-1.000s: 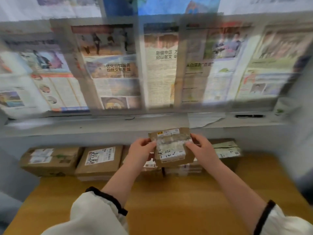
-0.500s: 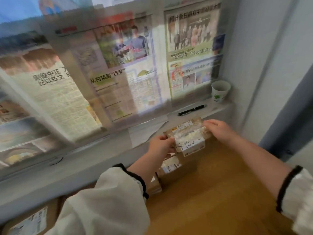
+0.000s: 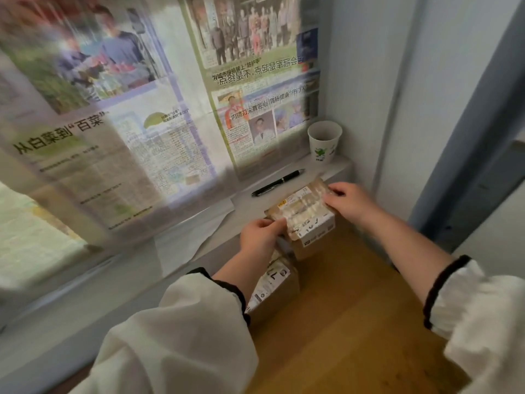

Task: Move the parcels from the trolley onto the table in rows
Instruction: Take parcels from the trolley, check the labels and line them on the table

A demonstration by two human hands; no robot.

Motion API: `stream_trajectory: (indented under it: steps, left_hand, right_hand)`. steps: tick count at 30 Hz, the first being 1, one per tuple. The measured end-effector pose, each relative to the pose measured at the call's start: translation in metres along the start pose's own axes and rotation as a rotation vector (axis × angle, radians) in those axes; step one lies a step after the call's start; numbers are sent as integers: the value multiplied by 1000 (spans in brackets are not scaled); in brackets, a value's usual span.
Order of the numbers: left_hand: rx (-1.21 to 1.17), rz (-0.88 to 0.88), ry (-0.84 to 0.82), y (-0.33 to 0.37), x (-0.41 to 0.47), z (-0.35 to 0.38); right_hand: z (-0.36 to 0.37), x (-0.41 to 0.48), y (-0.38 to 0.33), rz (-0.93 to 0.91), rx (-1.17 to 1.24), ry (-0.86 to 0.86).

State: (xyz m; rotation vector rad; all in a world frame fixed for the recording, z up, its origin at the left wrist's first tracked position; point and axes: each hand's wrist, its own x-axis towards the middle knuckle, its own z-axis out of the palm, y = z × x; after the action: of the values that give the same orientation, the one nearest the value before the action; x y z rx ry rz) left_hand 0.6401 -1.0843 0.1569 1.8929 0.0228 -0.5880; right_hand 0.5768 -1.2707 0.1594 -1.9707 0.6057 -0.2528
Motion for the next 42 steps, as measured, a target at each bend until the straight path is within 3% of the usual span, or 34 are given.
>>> stream_trajectory:
  steps: [5,10,22,28,31,33,35,37,40,42]
  left_hand:
    - [127,46,28,-26,8,4]
    - [398,148,81,-48,22,9]
    - [711,378,415,-83,37,31]
    - [728,345,298,-80,34,31]
    - [444,449,84,-78,17,-6]
    - [249,521,50,-83,-6,-53]
    - [181,511,140,-103,-32,-117]
    - [166,436,291,-133,-63,-195]
    - [224,262,588,-192,-128,-317]
    - [271,150,755,-234,-185,-386]
  right_hand:
    - [16,4,19,41,-67,-53]
    - [34,5,45,102,-20,-7]
    - [60,13,86,174,-92,26]
    - [61,13,81,234,-195,19]
    - [60,5,53,319,-380,4]
    - [59,-8,29,245,-539,226]
    - [74,-28,-1,63,-562,449]
    - [114,-55,-40,-144,-483,516]
    - [216,-114,-105,-435,-340,367]
    - [295,-167,-147,-590,-284,138]
